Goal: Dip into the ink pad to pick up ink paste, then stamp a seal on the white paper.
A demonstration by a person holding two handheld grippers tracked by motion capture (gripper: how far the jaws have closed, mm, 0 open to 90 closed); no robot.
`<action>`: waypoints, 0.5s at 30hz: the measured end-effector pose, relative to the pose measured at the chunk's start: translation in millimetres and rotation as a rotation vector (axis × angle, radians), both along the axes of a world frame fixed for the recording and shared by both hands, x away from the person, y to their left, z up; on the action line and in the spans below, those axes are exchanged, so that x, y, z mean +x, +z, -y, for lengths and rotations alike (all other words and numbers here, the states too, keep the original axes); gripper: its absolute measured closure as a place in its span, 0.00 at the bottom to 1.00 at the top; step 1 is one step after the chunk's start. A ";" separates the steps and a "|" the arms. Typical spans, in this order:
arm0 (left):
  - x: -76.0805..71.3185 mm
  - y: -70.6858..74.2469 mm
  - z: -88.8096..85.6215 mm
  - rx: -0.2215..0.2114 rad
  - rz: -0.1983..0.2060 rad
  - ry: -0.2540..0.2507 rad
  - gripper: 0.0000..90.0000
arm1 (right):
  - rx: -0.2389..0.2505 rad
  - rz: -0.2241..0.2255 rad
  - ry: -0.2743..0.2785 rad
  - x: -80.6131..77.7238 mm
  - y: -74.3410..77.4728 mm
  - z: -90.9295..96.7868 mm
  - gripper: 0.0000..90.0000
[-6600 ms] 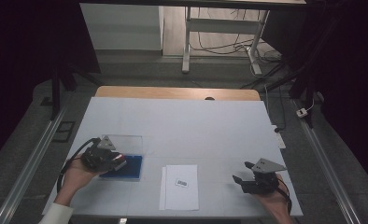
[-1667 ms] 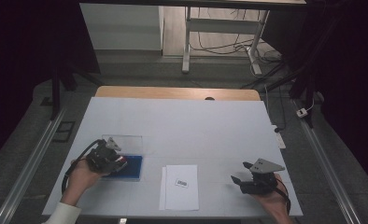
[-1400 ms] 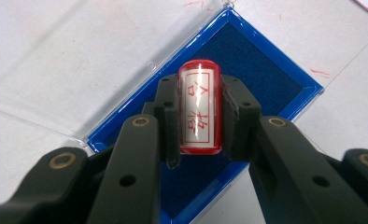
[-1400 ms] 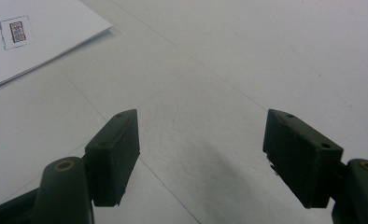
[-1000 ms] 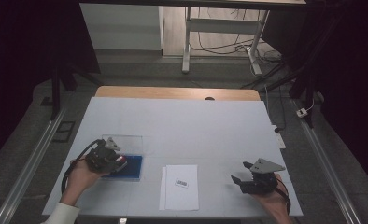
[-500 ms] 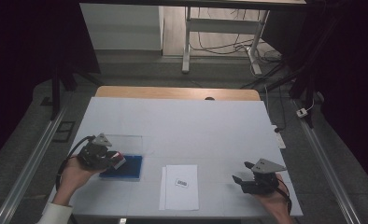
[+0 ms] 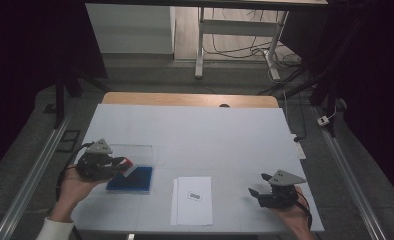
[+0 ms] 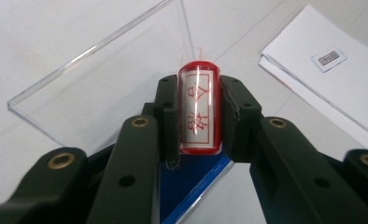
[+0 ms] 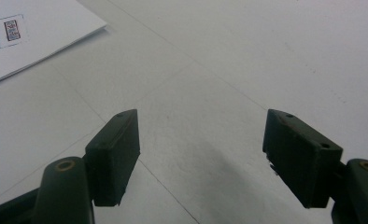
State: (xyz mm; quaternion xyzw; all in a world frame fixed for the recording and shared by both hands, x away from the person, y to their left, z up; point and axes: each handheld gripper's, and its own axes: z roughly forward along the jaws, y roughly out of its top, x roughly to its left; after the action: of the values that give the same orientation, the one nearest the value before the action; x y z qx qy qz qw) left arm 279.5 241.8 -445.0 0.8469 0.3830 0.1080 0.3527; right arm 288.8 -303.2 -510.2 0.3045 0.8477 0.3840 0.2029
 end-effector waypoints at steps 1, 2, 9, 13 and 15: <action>-0.2 0.3 0.3 -0.007 0.000 -0.001 0.78 | -0.002 0.000 -0.001 0.1 0.0 0.1 0.30; -0.5 0.5 0.6 -0.008 0.002 -0.002 0.78 | -0.002 -0.001 -0.002 0.1 -0.1 0.0 0.30; -2.4 4.4 2.4 -0.020 0.023 -0.003 0.78 | -0.002 -0.001 0.002 -0.5 0.2 -0.4 0.30; -3.7 5.1 5.4 -0.025 0.031 -0.014 0.78 | -0.002 0.001 0.002 0.0 -0.4 0.0 0.30; -4.4 5.5 7.6 -0.027 0.035 -0.022 0.78 | -0.001 0.001 0.000 -0.1 0.1 -0.3 0.30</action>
State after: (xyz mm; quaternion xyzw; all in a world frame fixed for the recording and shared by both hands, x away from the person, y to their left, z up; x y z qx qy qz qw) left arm 275.1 234.2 -439.5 0.8441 0.3691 0.1138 0.3719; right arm 288.7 -302.9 -510.1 0.3040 0.8479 0.3838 0.2036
